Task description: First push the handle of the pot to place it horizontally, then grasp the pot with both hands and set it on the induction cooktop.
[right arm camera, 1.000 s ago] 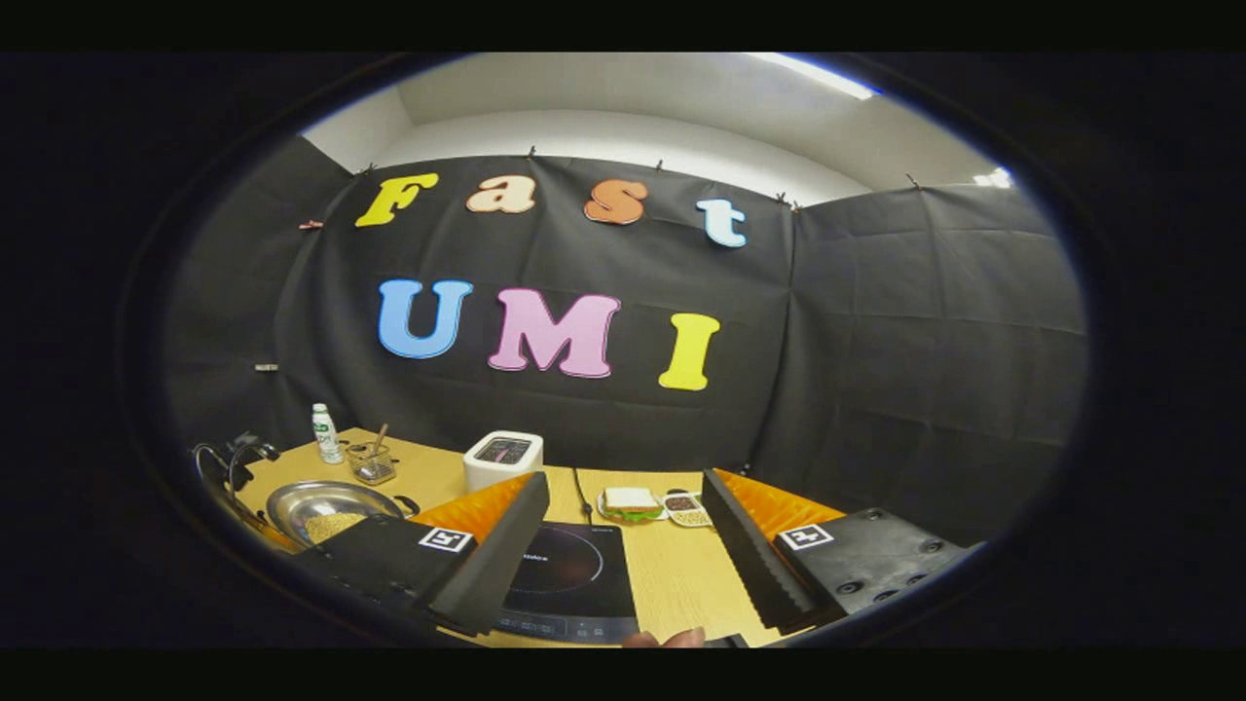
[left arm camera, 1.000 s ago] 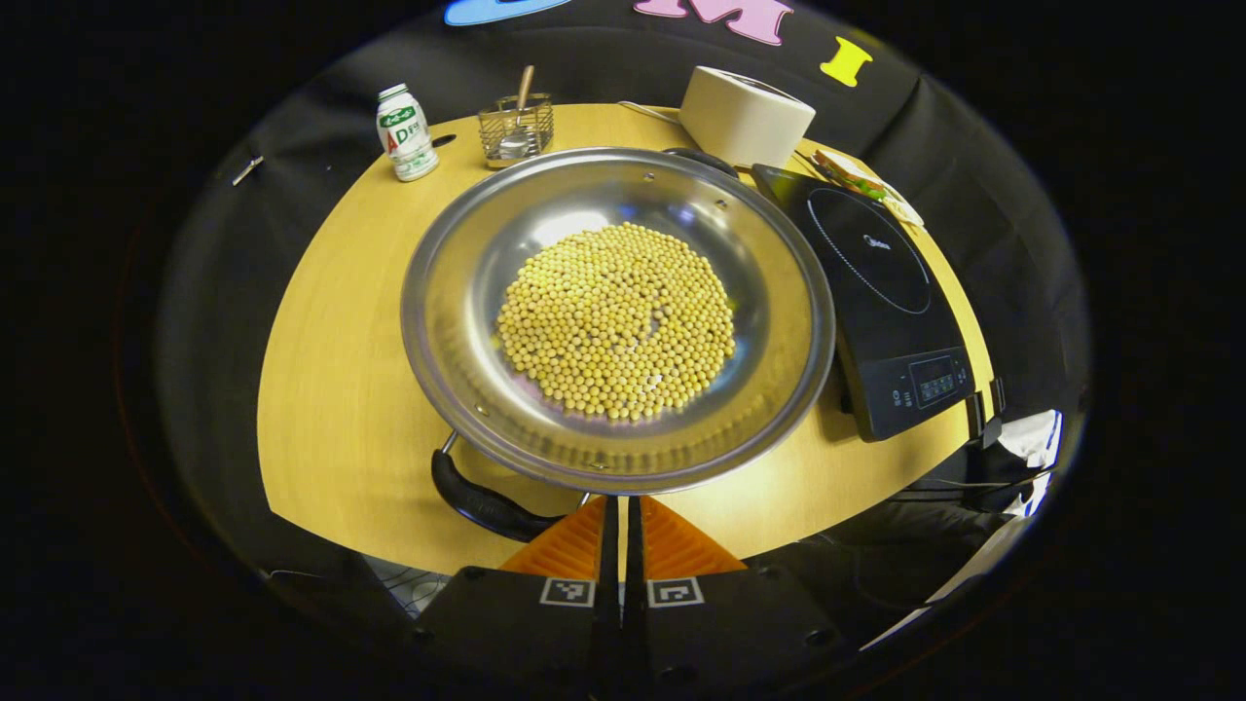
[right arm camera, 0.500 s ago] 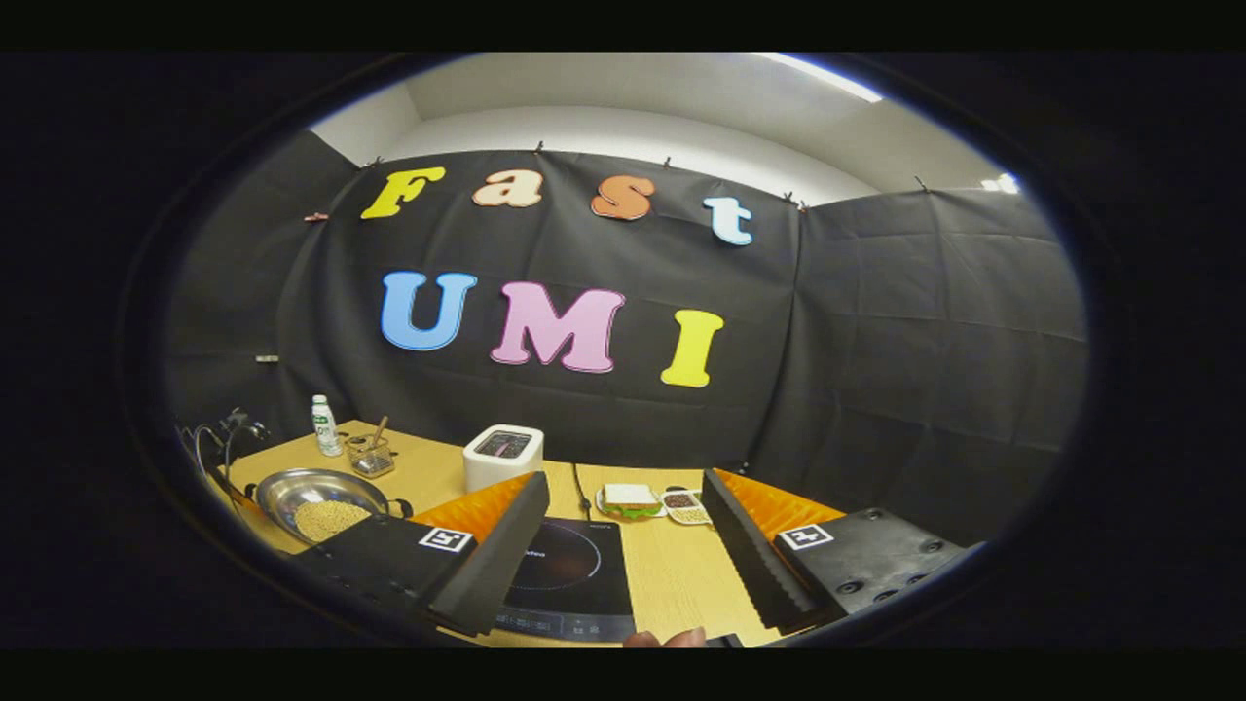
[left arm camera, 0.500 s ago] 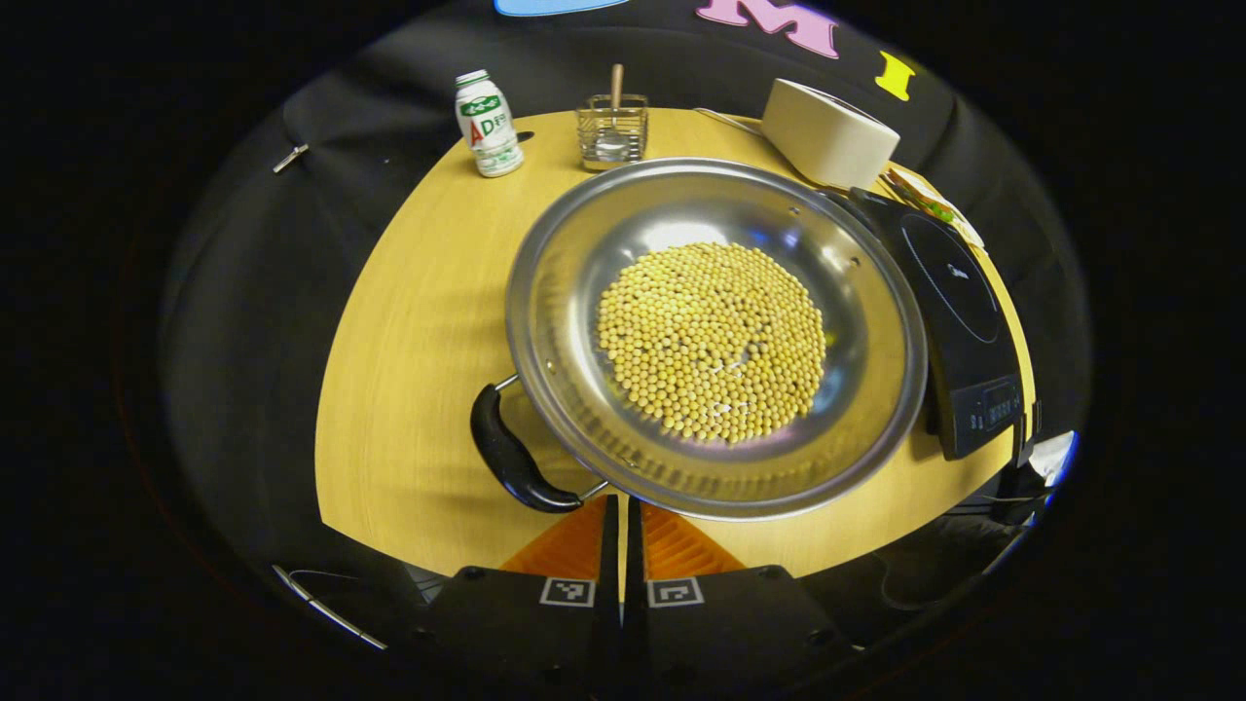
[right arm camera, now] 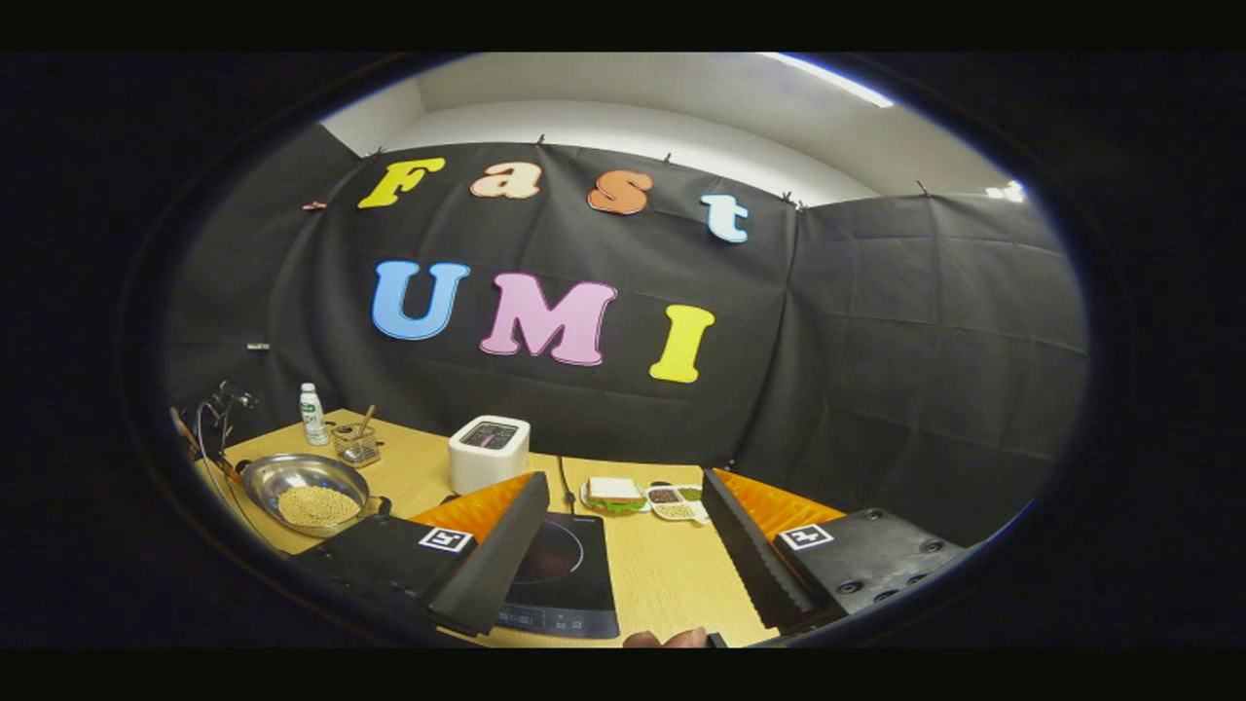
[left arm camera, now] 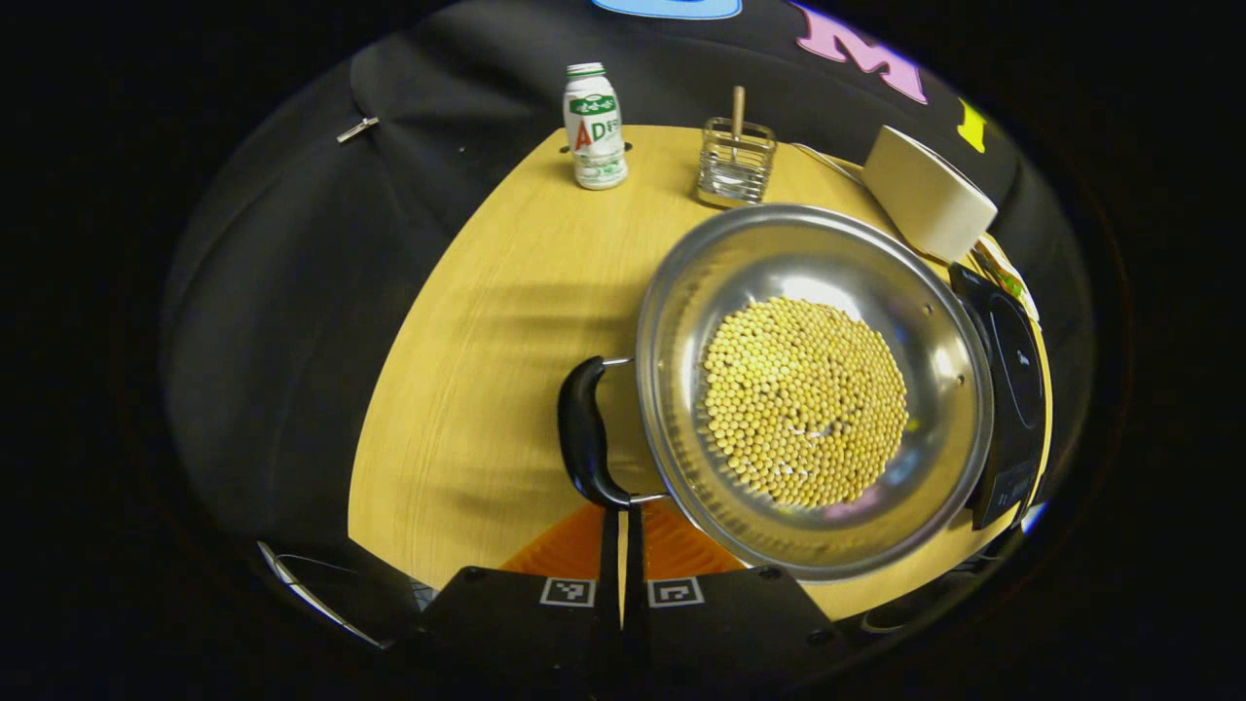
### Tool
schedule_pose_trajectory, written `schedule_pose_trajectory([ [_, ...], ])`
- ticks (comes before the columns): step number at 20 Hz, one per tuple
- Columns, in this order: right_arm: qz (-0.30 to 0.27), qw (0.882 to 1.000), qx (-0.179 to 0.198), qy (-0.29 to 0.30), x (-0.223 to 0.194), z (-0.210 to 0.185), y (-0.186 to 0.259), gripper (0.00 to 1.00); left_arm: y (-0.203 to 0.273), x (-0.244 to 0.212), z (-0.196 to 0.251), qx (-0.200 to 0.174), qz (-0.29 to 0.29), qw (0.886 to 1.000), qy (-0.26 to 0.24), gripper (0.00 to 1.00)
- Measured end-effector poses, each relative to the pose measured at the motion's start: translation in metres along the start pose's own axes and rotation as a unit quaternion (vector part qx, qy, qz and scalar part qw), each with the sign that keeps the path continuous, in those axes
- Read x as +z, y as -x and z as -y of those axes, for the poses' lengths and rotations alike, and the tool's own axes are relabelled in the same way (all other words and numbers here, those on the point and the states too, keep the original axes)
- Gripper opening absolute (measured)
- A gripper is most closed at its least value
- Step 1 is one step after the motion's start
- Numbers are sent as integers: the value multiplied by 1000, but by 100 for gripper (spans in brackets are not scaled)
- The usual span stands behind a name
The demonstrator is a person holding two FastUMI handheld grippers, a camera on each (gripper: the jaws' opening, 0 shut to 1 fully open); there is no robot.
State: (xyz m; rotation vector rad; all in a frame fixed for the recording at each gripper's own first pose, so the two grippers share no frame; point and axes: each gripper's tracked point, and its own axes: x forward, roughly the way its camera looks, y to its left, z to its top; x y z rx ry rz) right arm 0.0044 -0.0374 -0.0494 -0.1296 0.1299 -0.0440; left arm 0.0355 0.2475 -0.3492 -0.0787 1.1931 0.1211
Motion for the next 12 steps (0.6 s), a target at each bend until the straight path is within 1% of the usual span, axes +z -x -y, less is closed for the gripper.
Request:
schedule_pose_trajectory([
  [4, -4, 1000, -5, 3, -3, 2, 0, 96, -9, 21, -11, 21, 14, 1000, 1, 5],
  [7, -10, 1000, -3, 7, -6, -3, -1, 99, -17, 41, -16, 37, 26, 999, -12, 5],
  [8, -10, 1000, -1, 10, -6, -5, 0, 98, -20, 46, -17, 41, 29, 999, -13, 5],
  [12, -14, 1000, 12, 18, -7, -14, -1, 98, -23, 53, -19, 44, 43, 998, -9, 5],
])
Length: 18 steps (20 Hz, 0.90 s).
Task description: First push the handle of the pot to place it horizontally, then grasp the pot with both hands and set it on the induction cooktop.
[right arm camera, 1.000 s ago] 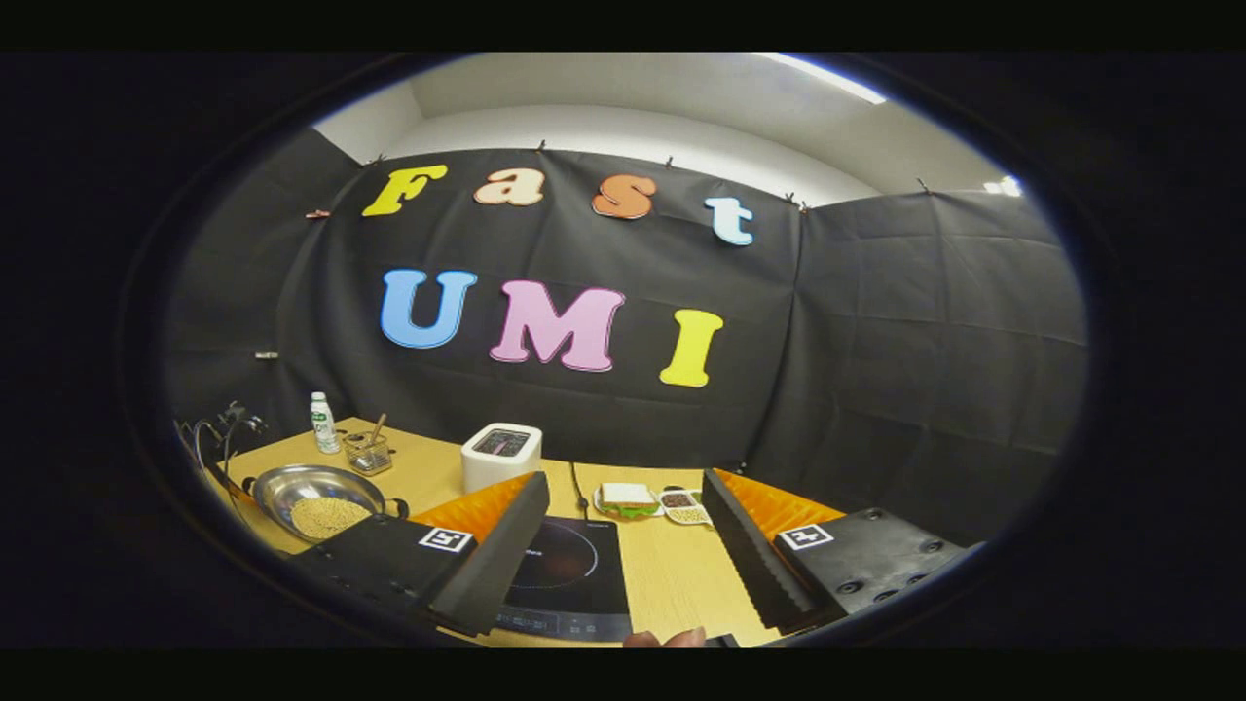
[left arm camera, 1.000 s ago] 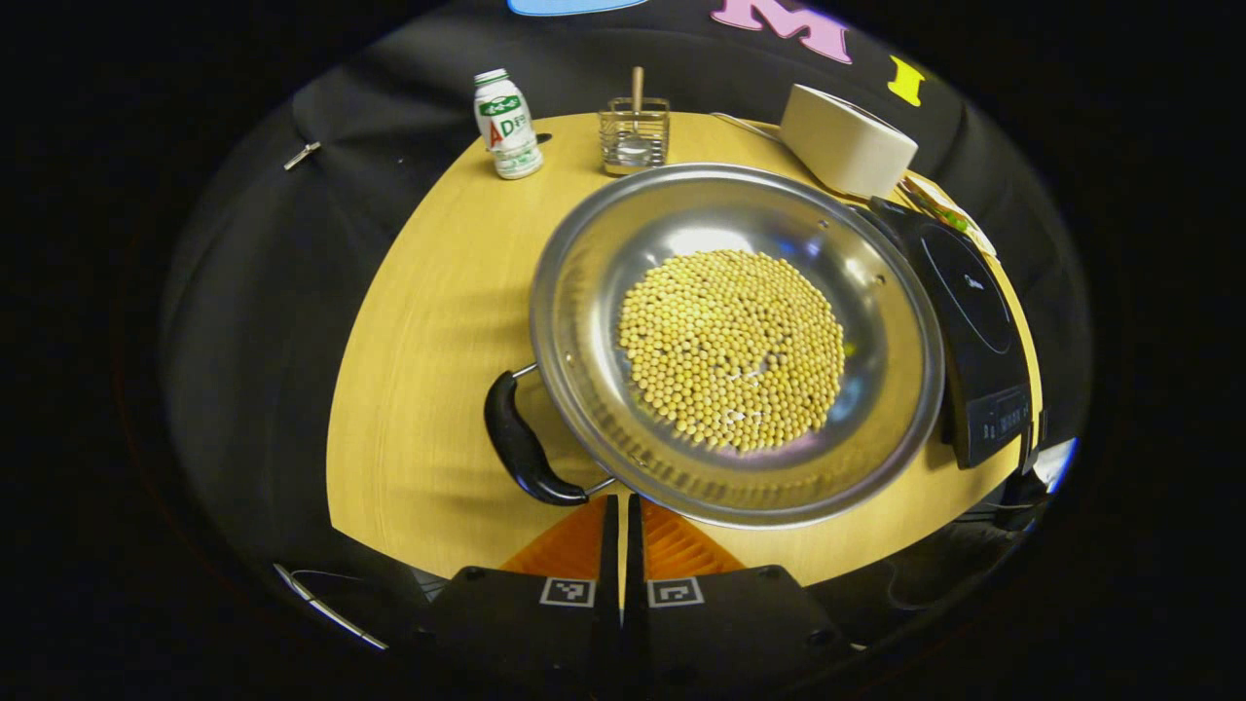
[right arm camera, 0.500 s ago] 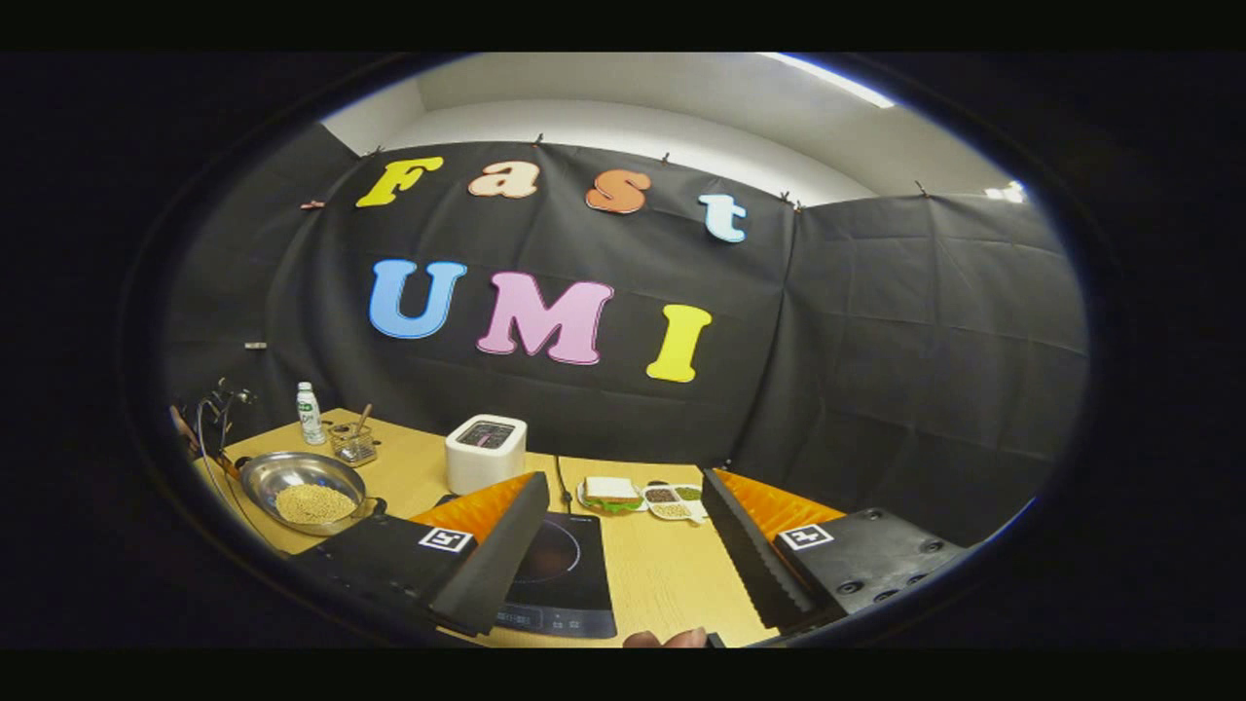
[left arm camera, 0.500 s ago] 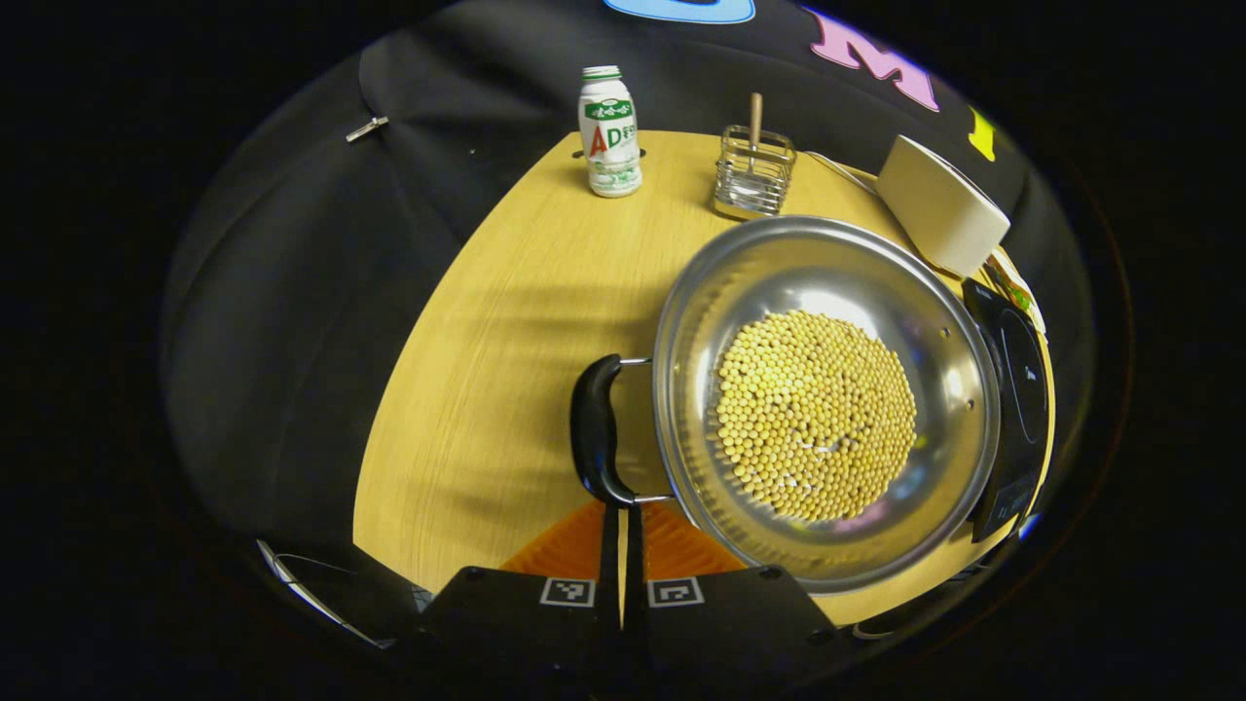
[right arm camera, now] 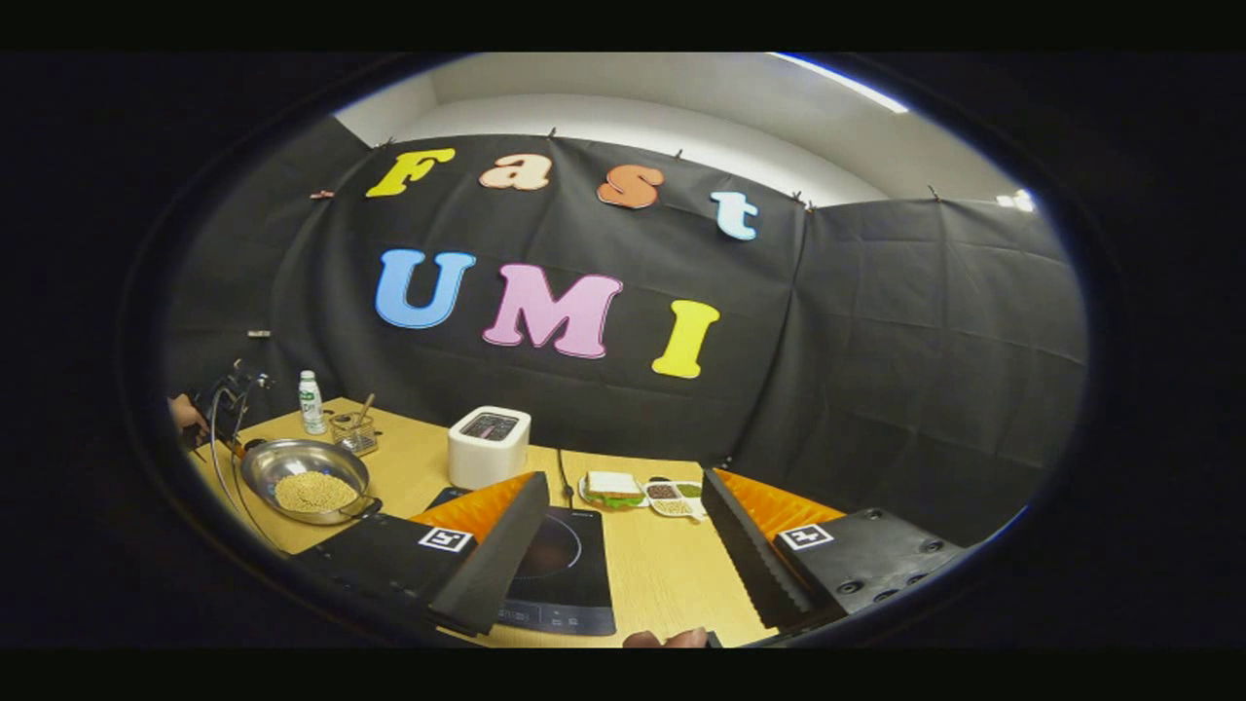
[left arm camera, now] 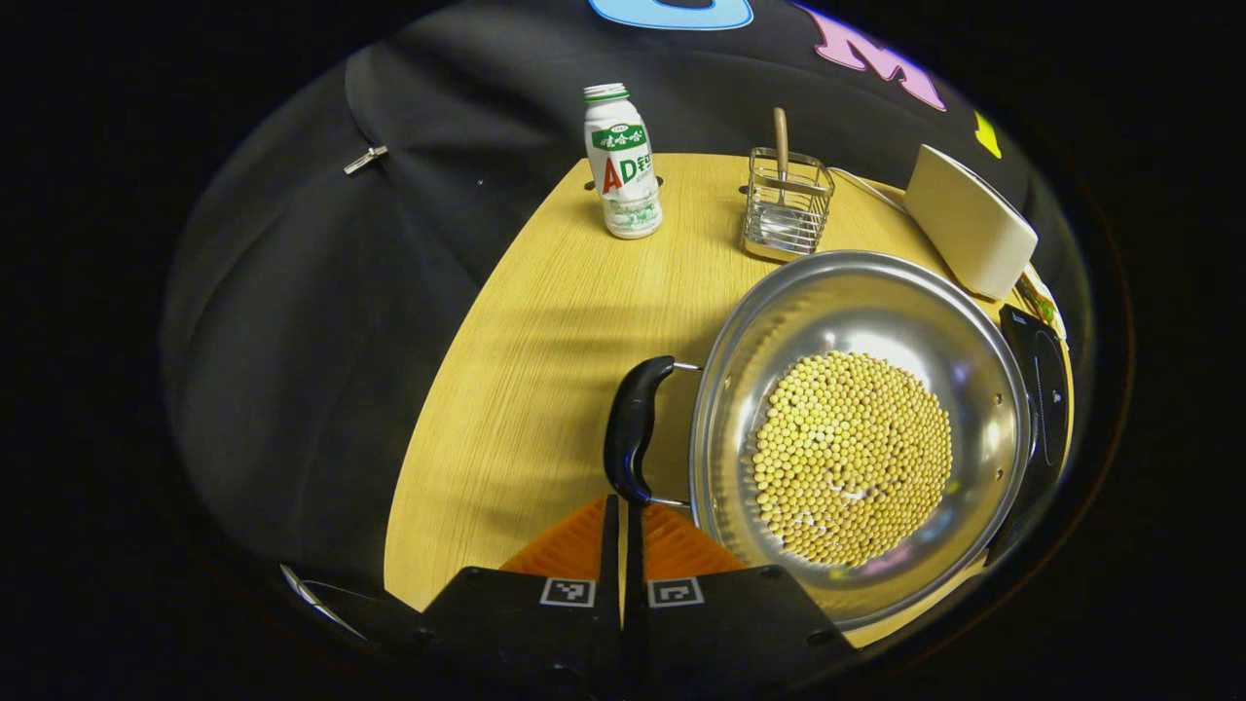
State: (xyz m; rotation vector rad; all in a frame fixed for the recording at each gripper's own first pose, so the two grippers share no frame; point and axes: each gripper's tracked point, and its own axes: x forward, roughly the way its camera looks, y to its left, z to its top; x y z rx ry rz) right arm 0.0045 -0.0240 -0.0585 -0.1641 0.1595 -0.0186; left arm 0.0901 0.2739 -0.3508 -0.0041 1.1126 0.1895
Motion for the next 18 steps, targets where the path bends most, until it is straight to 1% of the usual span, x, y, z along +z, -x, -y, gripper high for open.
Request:
schedule_pose_trajectory([
  [2, -4, 1000, 10, -4, 0, -7, -1, 96, 8, 0, -4, 7, 27, 1000, 13, 5],
  [5, -12, 999, 33, -11, -2, -23, -8, 96, 31, -7, -20, 36, 77, 996, 32, 5],
  [7, -18, 998, 58, -17, -3, -40, -15, 98, 47, -7, -19, 26, 113, 992, 43, 5],
  [9, -21, 996, 81, -26, 0, -61, -23, 98, 67, -9, -21, 17, 148, 988, 42, 5],
  [12, -26, 992, 119, -37, 4, -99, -32, 98, 93, 10, -24, 9, 205, 977, 51, 5],
  [14, -34, 988, 141, -43, 2, -124, -38, 98, 104, 22, -19, -15, 235, 970, 58, 7],
  [16, -46, 984, 162, -50, -3, -148, -42, 98, 112, 30, -16, -37, 253, 965, 60, 33],
  [18, -59, 981, 178, -58, -10, -171, -47, 98, 116, 42, -11, -49, 266, 961, 52, 59],
])
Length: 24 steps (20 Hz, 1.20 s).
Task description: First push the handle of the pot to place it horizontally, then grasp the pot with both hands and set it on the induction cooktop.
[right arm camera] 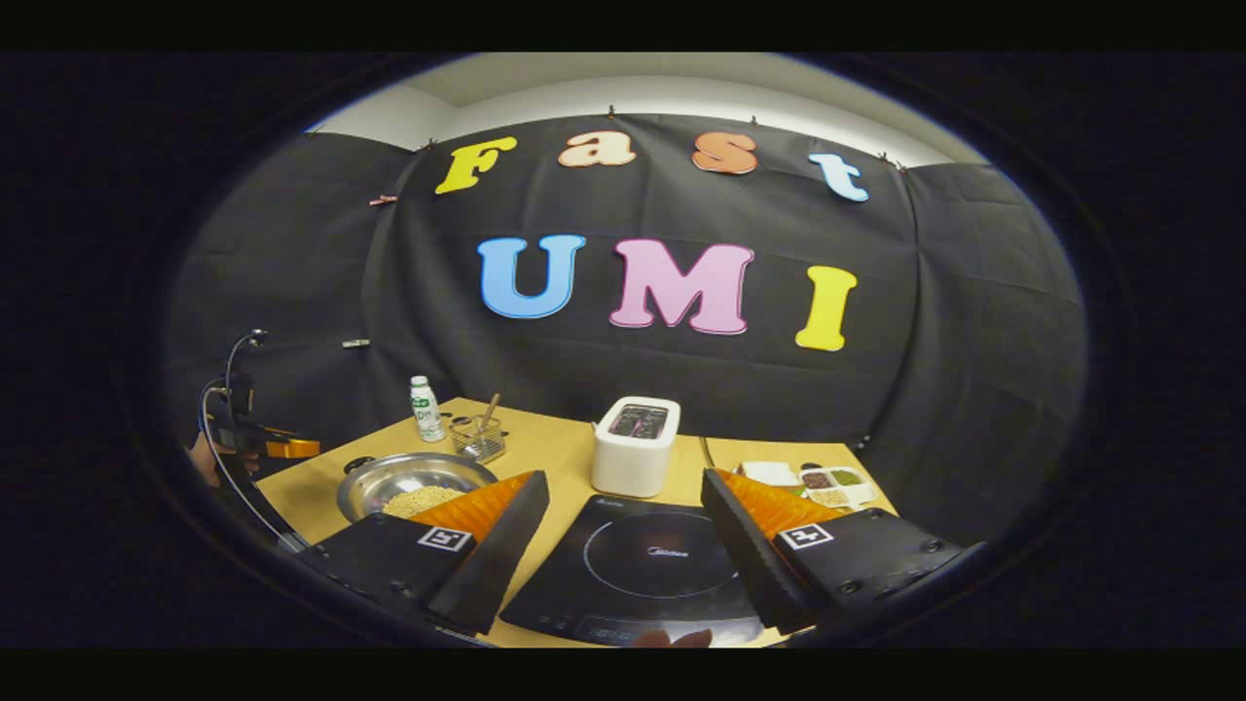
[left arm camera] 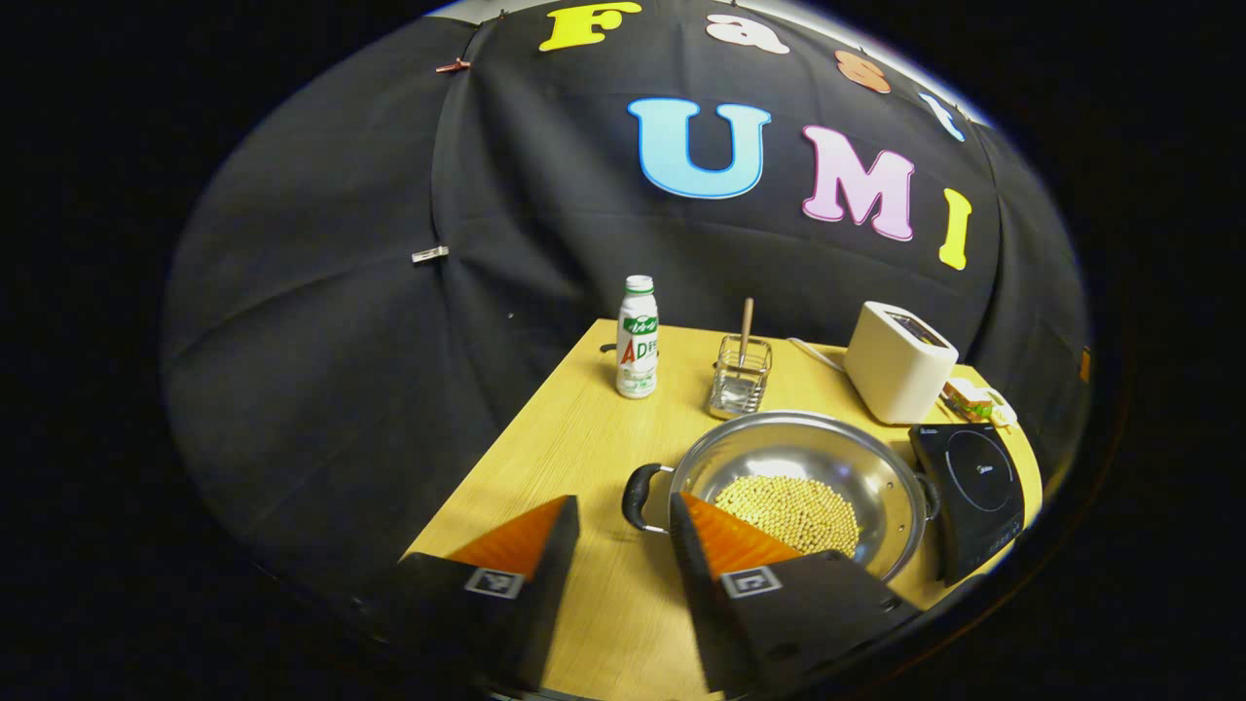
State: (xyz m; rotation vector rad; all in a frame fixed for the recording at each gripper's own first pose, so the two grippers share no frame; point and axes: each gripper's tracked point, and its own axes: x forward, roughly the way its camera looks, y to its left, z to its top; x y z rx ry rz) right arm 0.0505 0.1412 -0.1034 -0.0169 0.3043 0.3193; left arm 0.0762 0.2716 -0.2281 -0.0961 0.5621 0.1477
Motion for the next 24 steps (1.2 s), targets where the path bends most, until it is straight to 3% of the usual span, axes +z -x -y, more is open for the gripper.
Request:
schedule_pose_trajectory([
  [3, -29, 999, 20, -18, -19, -26, -24, 98, -13, 3, 8, -19, -1, 1000, -18, 99],
  [9, -128, 987, 46, -90, -71, -79, -77, 98, -52, -28, 24, -62, -76, 995, -36, 98],
  [20, -306, 942, 47, -125, -182, -128, -116, 99, -112, -58, 18, -63, -132, 988, -52, 98],
  [21, -315, 939, 46, -131, -187, -131, -117, 92, -114, -59, 18, -63, -134, 988, -53, 97],
  [22, -321, 937, 44, -131, -192, -132, -120, 98, -115, -62, 19, -64, -136, 987, -54, 96],
  [24, -332, 933, 38, -131, -201, -132, -125, 98, -121, -66, 20, -68, -143, 986, -52, 95],
])
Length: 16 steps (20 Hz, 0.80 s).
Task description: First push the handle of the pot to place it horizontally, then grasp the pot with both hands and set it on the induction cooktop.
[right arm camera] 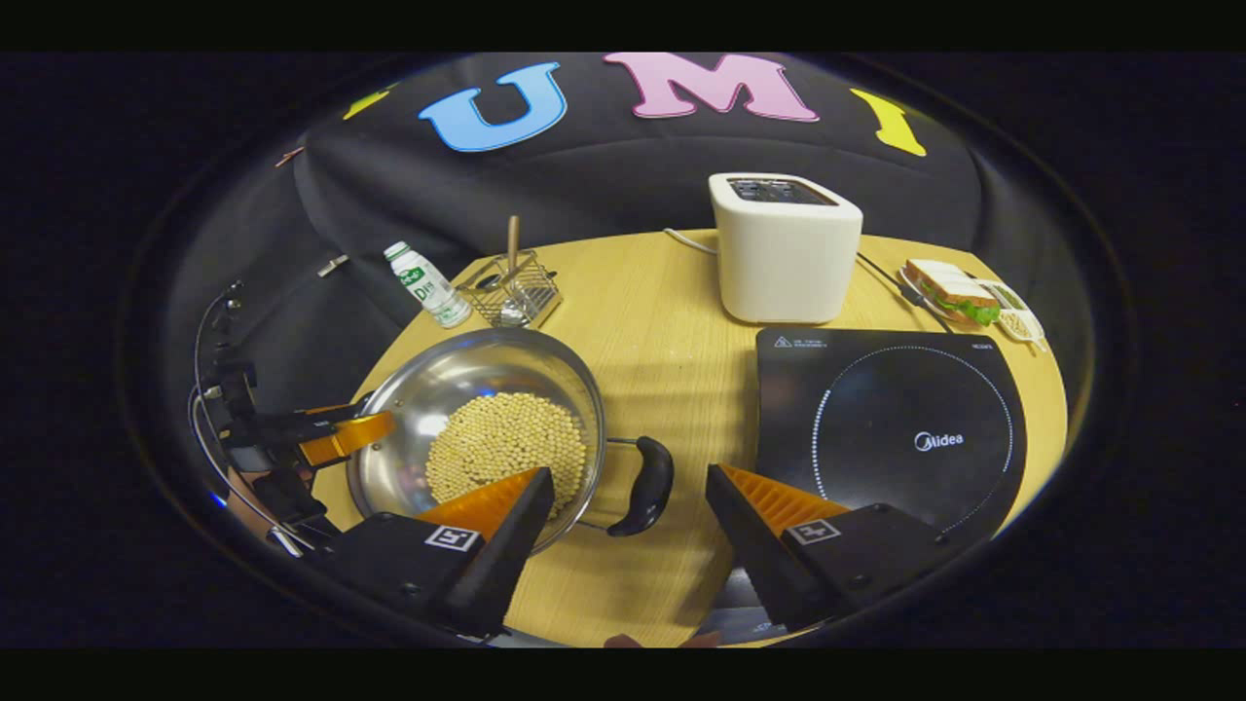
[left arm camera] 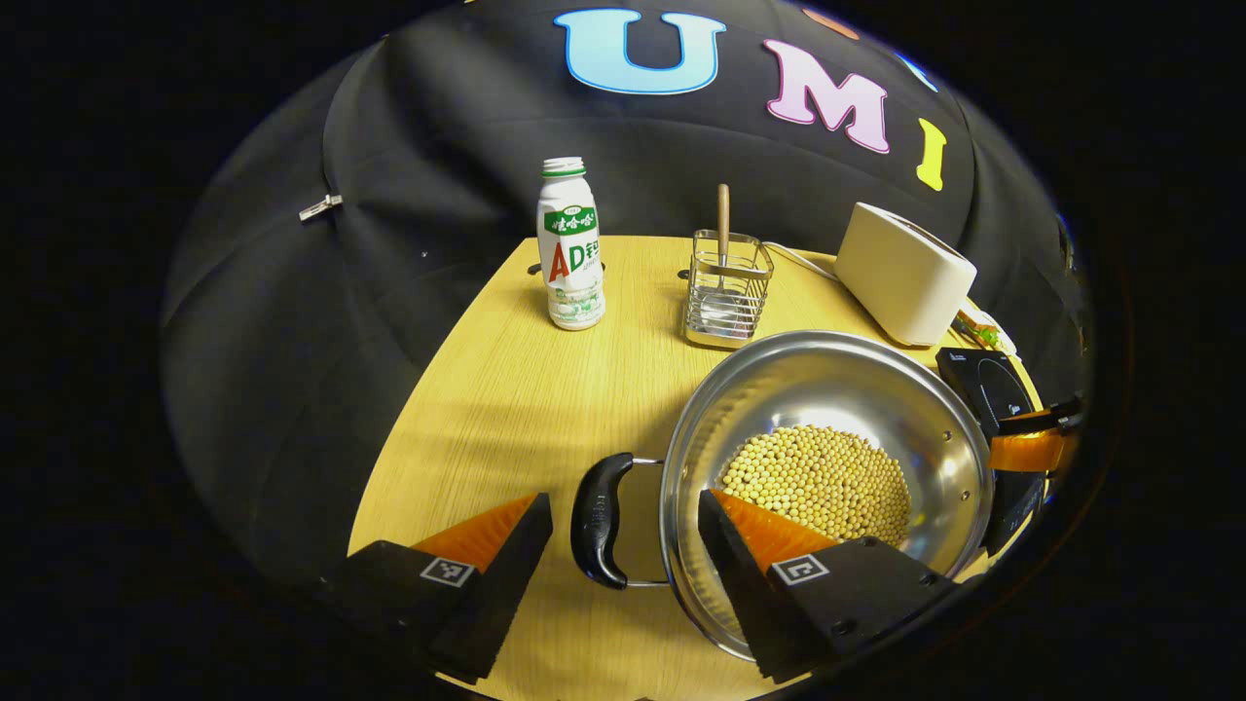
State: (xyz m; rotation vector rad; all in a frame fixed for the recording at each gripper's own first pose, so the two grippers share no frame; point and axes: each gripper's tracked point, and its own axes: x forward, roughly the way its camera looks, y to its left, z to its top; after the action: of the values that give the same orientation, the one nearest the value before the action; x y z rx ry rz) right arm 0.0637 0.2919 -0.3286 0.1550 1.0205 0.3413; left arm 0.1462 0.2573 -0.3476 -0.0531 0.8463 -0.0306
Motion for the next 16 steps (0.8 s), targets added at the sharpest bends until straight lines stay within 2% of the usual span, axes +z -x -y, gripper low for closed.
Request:
schedule_pose_trajectory([
  [2, -9, 1000, -6, -6, -2, 1, -8, 95, -6, 0, -2, -4, -4, 1000, 1, 93],
  [3, -12, 1000, -9, -8, -3, 2, -14, 81, -8, 1, -2, -4, -3, 1000, 1, 91],
  [4, -14, 1000, -12, -11, -2, 2, -19, 88, -11, 2, -2, -4, -2, 1000, -1, 90],
  [8, -26, 999, -19, -30, -4, 1, -32, 86, -18, 4, 0, -9, -4, 1000, -12, 87],
  [11, -34, 999, -23, -35, -7, 1, -43, 86, -23, 6, 1, -11, -2, 1000, -14, 77],
  [13, -38, 998, -28, -37, -7, 3, -44, 65, -25, 5, 2, -11, -4, 1000, -12, 74],
  [14, -37, 998, -29, -40, -6, 3, -47, 67, -25, 5, 2, -11, -3, 1000, -11, 74],
  [16, -46, 998, -32, -39, -9, 4, -51, 64, -25, 3, 2, -12, -3, 1000, -10, 74],
])
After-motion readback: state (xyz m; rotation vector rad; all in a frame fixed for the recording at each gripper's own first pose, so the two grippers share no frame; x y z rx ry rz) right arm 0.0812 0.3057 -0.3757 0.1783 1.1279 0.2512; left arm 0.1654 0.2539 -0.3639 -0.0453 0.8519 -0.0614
